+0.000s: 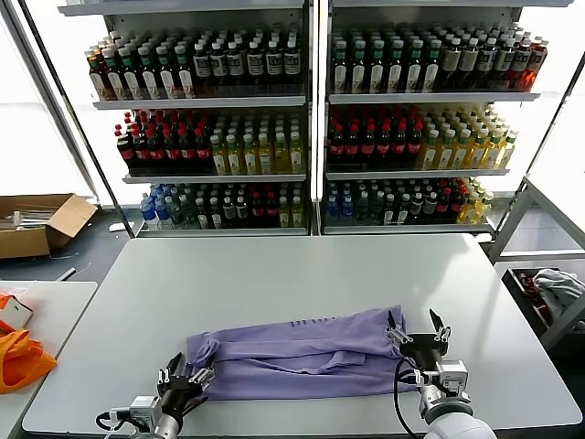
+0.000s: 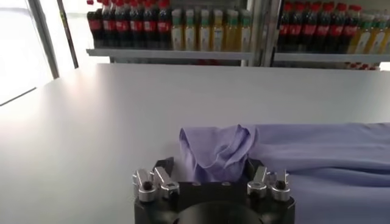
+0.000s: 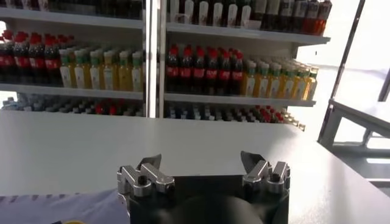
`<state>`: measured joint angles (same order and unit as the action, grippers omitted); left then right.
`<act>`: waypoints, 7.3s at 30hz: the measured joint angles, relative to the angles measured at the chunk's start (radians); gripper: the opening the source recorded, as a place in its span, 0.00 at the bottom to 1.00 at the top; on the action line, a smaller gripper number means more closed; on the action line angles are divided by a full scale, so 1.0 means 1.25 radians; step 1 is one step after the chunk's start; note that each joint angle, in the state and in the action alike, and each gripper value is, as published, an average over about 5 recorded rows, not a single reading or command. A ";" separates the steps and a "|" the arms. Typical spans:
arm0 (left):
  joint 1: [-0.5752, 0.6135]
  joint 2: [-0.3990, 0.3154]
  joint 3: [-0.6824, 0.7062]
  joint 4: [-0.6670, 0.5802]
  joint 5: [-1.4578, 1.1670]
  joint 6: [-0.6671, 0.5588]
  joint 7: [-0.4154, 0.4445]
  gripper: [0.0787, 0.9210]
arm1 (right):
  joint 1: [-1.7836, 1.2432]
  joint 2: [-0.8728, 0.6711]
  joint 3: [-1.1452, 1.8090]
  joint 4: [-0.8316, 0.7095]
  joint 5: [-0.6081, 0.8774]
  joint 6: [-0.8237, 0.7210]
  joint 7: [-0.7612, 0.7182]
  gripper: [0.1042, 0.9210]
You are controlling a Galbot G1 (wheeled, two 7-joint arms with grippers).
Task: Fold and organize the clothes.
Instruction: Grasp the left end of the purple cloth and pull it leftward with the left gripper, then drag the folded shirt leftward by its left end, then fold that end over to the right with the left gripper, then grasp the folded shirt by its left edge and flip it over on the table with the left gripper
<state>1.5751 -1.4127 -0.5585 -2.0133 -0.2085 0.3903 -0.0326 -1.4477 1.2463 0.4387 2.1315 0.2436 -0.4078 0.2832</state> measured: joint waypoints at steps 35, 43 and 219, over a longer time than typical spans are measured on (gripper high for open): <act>-0.027 0.114 -0.189 -0.007 -0.016 -0.019 0.005 0.04 | 0.036 -0.017 0.008 0.010 0.021 -0.008 0.009 0.88; -0.036 0.217 -0.303 0.000 -0.027 -0.014 0.016 0.04 | 0.031 -0.007 0.003 0.015 0.017 -0.010 0.010 0.88; -0.042 0.306 -0.348 -0.068 -0.267 0.068 -0.039 0.03 | 0.043 0.033 -0.146 -0.053 -0.035 0.050 0.007 0.88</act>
<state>1.5229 -1.0301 -0.9936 -2.0983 -0.5418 0.4753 -0.0817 -1.3944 1.2871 0.2562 2.0647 0.1994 -0.3452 0.2920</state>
